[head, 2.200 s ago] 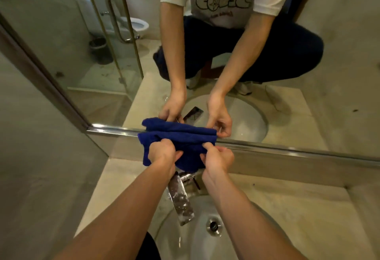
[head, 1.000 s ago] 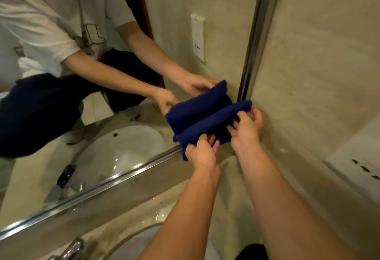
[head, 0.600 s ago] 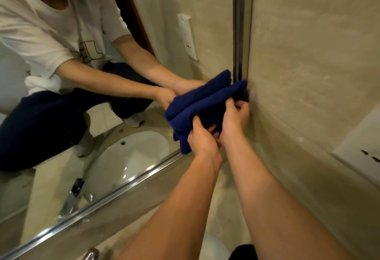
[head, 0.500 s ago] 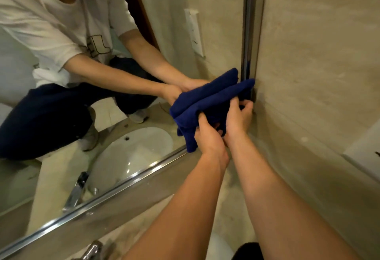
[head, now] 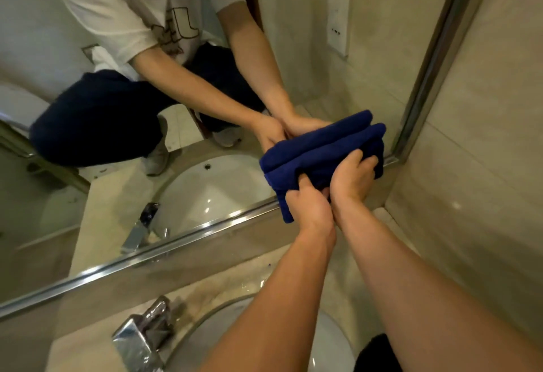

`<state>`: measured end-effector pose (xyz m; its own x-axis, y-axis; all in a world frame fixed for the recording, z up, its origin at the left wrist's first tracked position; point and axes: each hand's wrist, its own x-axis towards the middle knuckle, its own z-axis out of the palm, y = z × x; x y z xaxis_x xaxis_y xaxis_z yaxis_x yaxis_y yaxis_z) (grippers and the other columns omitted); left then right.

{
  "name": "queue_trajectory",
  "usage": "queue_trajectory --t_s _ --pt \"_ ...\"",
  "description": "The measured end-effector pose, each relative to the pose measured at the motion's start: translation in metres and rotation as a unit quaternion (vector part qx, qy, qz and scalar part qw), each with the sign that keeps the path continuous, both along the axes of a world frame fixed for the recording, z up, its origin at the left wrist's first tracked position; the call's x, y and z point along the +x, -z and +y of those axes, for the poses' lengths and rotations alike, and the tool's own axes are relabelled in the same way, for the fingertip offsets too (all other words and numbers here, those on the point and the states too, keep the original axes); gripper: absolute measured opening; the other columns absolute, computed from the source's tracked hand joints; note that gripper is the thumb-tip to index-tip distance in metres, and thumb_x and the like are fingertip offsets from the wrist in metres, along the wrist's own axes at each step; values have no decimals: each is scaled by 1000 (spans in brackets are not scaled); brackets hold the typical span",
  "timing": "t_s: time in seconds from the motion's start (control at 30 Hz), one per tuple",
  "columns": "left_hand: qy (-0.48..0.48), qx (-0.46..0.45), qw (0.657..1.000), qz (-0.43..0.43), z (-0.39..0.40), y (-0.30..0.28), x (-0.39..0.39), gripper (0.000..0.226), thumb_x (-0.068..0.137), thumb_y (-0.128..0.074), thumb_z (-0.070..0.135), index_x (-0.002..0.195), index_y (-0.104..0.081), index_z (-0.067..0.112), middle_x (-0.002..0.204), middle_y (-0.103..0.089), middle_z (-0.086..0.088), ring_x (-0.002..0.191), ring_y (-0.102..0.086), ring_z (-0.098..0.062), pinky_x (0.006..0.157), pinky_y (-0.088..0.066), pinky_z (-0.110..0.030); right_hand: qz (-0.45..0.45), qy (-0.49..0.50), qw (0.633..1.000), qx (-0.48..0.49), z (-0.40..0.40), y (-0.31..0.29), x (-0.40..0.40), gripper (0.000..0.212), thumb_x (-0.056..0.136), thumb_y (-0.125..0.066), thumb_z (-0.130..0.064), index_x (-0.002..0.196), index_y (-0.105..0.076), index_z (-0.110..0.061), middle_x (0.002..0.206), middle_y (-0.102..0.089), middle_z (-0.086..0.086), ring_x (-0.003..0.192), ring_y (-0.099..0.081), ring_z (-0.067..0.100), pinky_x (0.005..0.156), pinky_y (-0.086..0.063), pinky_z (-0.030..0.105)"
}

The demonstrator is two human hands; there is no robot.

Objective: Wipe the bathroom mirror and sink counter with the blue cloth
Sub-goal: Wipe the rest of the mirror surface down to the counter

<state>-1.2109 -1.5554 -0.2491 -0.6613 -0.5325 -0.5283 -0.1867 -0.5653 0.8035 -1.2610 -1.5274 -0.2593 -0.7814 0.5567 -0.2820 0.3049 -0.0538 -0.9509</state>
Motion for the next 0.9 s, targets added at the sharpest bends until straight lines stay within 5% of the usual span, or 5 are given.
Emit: queue_trajectory --t_s 0.23,0.37,0.5,0.7,0.9 --pt "-86 -60 994 -16 -61 4 36 26 103 -46 27 82 -53 13 69 -62 -1 62 -59 -16 57 -49 -30 -53 -82 995 -25 -66 -1 37 42 100 -34 -26 133 -43 -1 133 -51 23 112 -54 41 88 -41 40" --pt "-69 -93 993 -14 -67 9 41 26 104 -44 26 103 -59 6 87 -68 -5 76 -65 -17 64 -52 -27 -41 -100 993 -57 -62 -5 39 38 99 -36 -26 126 -50 -4 123 -59 18 97 -55 32 88 -45 40" --pt "-11 -107 994 -25 -77 8 45 22 104 -44 20 86 -56 13 83 -66 -3 79 -65 -18 68 -53 -27 -38 -78 995 -44 -65 -5 43 36 99 -34 -27 123 -49 -6 117 -59 13 94 -55 30 87 -47 43" --pt "-31 -91 993 -74 -118 10 63 26 104 -43 28 95 -59 10 95 -70 -10 90 -68 -26 83 -55 -42 -63 -68 996 -13 -117 -6 69 41 102 -30 -30 131 -44 -6 124 -56 15 90 -49 27 76 -37 35" --pt "-88 -152 981 -81 -206 18 112 25 104 -44 27 86 -56 16 87 -67 -6 85 -65 -24 80 -52 -40 -103 -115 987 -43 -204 1 116 39 101 -31 -32 128 -45 -7 123 -58 17 97 -56 33 88 -48 46"
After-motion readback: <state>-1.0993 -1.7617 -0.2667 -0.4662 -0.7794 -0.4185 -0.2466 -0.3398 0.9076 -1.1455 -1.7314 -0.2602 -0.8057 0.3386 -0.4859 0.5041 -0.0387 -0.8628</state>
